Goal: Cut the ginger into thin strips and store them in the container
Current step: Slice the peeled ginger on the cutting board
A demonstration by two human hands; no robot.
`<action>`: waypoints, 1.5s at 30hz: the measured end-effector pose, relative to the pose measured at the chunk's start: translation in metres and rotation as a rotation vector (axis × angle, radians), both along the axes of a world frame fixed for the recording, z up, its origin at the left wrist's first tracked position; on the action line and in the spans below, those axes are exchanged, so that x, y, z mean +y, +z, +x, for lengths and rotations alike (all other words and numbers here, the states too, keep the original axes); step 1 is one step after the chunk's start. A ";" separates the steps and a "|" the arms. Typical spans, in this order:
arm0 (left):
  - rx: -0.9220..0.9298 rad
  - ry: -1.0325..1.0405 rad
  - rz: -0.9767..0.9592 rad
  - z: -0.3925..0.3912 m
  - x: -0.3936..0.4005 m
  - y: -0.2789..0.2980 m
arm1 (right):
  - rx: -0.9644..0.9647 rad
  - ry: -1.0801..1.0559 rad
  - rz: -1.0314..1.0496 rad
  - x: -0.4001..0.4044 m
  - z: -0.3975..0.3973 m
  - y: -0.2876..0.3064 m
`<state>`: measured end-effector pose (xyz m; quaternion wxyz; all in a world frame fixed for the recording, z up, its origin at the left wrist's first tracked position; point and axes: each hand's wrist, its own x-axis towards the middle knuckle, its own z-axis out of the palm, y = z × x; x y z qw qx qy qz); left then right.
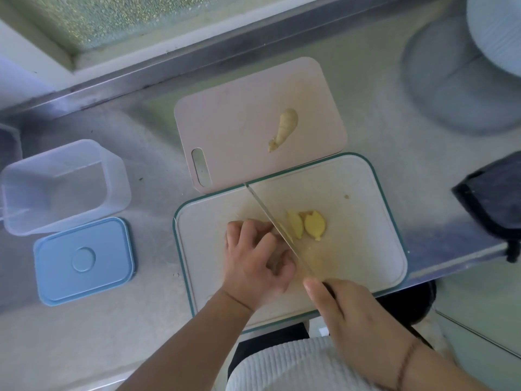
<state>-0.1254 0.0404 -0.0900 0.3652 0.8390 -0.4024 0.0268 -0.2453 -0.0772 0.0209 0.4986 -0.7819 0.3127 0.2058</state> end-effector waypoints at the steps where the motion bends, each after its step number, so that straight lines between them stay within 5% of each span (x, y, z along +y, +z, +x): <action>1: 0.004 -0.012 -0.004 0.000 0.000 -0.002 | 0.017 -0.017 0.020 -0.001 -0.004 0.001; 18: 0.000 -0.021 0.004 0.001 0.001 -0.001 | -0.061 0.019 0.044 -0.007 0.023 -0.034; 45: 0.040 0.028 0.050 -0.002 0.003 0.000 | -0.020 -0.076 -0.029 -0.004 -0.022 0.002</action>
